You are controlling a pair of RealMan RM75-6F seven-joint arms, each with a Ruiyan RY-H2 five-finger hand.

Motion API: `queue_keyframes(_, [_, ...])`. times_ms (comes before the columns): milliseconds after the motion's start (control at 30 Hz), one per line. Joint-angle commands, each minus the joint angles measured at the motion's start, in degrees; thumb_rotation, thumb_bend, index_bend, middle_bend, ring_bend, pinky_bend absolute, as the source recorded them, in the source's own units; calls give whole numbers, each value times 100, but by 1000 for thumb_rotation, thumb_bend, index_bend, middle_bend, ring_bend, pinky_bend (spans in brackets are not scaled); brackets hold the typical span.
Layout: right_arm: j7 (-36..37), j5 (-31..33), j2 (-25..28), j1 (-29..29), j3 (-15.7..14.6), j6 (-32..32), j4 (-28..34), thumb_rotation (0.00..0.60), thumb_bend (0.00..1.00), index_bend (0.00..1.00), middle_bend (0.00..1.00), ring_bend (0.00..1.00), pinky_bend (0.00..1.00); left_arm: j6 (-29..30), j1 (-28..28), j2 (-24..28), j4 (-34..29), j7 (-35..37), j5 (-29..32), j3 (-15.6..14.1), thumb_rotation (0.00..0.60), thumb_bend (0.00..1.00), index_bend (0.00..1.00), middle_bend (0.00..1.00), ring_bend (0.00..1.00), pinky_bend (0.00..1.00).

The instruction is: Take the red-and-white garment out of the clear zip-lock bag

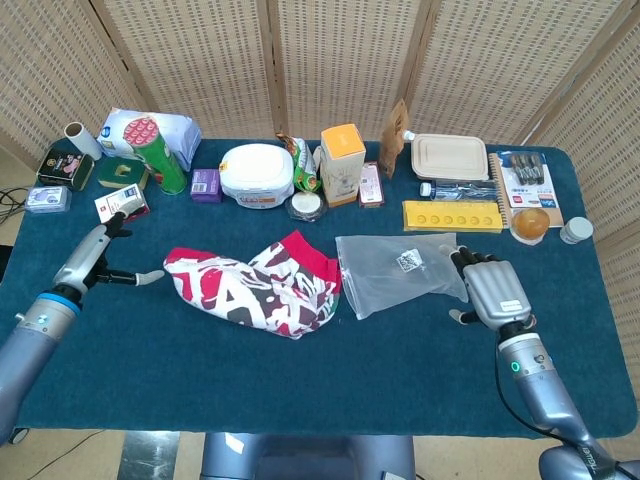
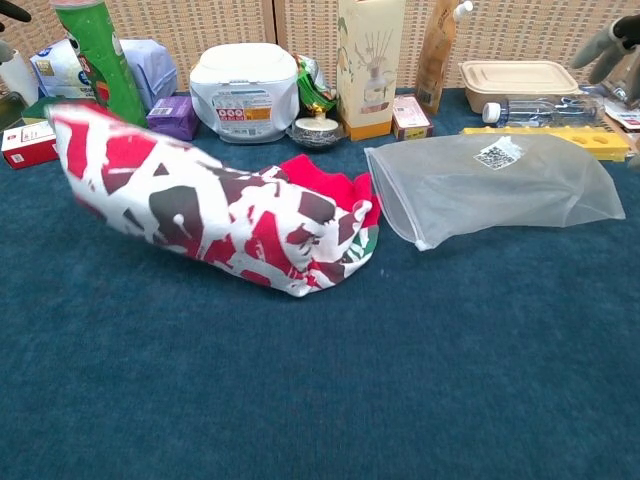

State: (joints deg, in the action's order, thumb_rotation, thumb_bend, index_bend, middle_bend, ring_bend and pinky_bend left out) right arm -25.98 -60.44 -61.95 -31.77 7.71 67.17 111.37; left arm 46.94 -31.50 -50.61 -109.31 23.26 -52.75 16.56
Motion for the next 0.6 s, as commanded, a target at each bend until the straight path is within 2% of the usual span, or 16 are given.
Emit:
queue_keyframes(33, [59, -69, 40, 49, -18, 23, -20, 599, 79, 160, 224, 332, 342, 107, 176, 129, -27, 130, -174, -35, 600, 115, 0, 83, 0, 135])
queue_keyframes(233, [195, -213, 100, 157, -38, 119, -73, 598, 84, 160, 225, 312, 336, 399, 470, 251, -51, 168, -459, -141, 600, 122, 0, 83, 0, 135])
queue_keyframes(367, [370, -401, 65, 282, -40, 298, -203, 597, 150, 195, 250, 322, 345, 754, 759, 300, -53, -12, -738, -346, 600, 151, 0, 83, 0, 135])
queue_keyframes(467, [546, -691, -105, 446, -46, 626, -486, 600, 175, 249, 293, 348, 364, 1338, 1183, 245, -48, -304, -1110, -661, 600, 172, 0, 83, 0, 135])
queue_keyframes(500, [614, -860, -220, 554, -63, 857, -676, 600, 177, 264, 306, 355, 364, 1734, 1446, 169, 0, -468, -1356, -840, 600, 178, 1, 83, 0, 135])
queue_keyframes(600, [708, -1030, -331, 644, -84, 1007, -855, 600, 185, 294, 335, 372, 365, 2129, 1687, 28, 107, -567, -1621, -979, 600, 186, 20, 83, 0, 136])
